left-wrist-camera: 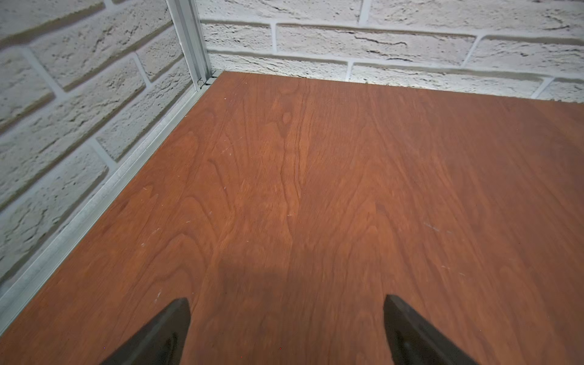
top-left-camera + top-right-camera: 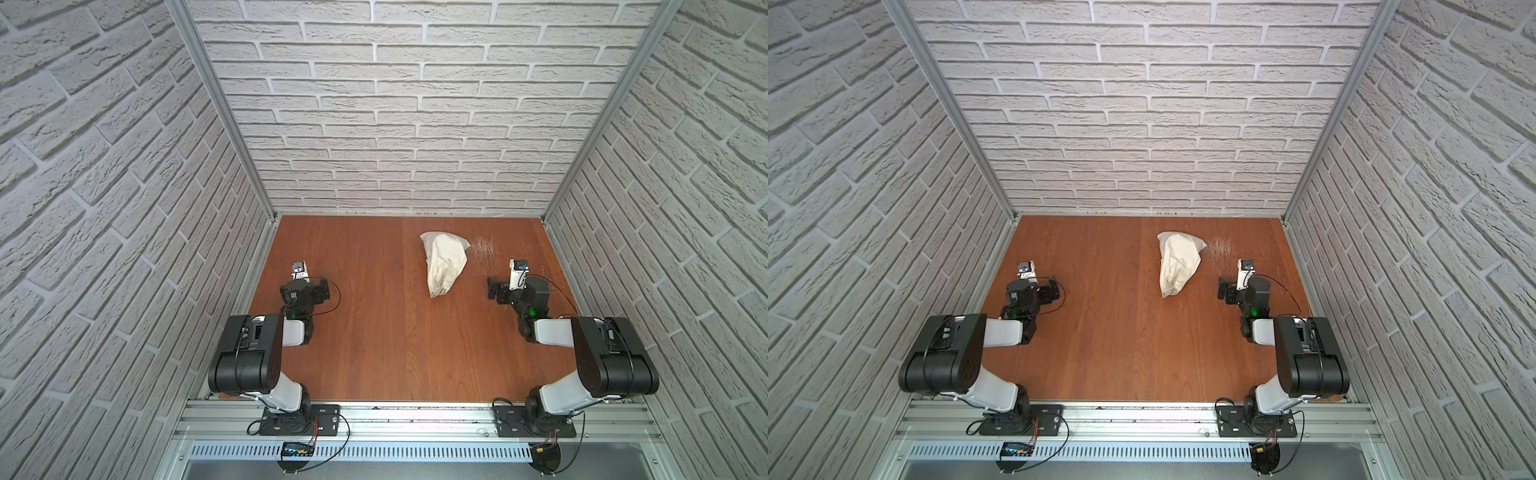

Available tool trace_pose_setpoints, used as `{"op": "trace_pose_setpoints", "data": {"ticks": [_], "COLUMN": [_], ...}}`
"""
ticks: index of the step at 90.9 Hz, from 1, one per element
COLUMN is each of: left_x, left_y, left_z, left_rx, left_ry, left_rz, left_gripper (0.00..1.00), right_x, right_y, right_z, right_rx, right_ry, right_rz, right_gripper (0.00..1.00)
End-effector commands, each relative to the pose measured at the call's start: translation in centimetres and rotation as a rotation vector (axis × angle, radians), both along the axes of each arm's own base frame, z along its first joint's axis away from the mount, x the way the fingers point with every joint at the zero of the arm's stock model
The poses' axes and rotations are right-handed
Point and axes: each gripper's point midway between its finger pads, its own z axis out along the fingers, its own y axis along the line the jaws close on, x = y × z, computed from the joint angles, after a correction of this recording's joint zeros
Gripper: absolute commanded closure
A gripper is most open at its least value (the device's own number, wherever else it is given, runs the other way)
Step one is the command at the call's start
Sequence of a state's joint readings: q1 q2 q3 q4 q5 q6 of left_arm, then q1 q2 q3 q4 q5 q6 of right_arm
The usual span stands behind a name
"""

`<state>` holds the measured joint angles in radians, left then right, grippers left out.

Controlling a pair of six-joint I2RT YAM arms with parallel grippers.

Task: Close the soil bag
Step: Move the soil bag to the center of the board.

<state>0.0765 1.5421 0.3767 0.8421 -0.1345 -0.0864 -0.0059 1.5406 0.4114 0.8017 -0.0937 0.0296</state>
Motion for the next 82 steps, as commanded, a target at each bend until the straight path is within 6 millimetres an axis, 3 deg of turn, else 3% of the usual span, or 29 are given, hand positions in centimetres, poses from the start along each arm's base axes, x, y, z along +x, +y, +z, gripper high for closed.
{"op": "trace_pose_setpoints", "data": {"ticks": [1,82], "left_x": [0.58,0.6], "left_y": [0.18,0.21], "left_z": [0.92,0.95], "left_rx": [0.003,0.006], "left_ry": [-0.035,-0.036], "left_rz": [0.003,0.003], "left_gripper": [0.02,0.02], "right_x": [0.48,0.62], "right_y": [-0.03,-0.07], "right_z": [0.98,0.92], "right_rx": [0.011,0.011], "right_ry": [-0.044,-0.038], "right_rz": [-0.003,-0.004], "right_gripper": [0.01,0.01]}}
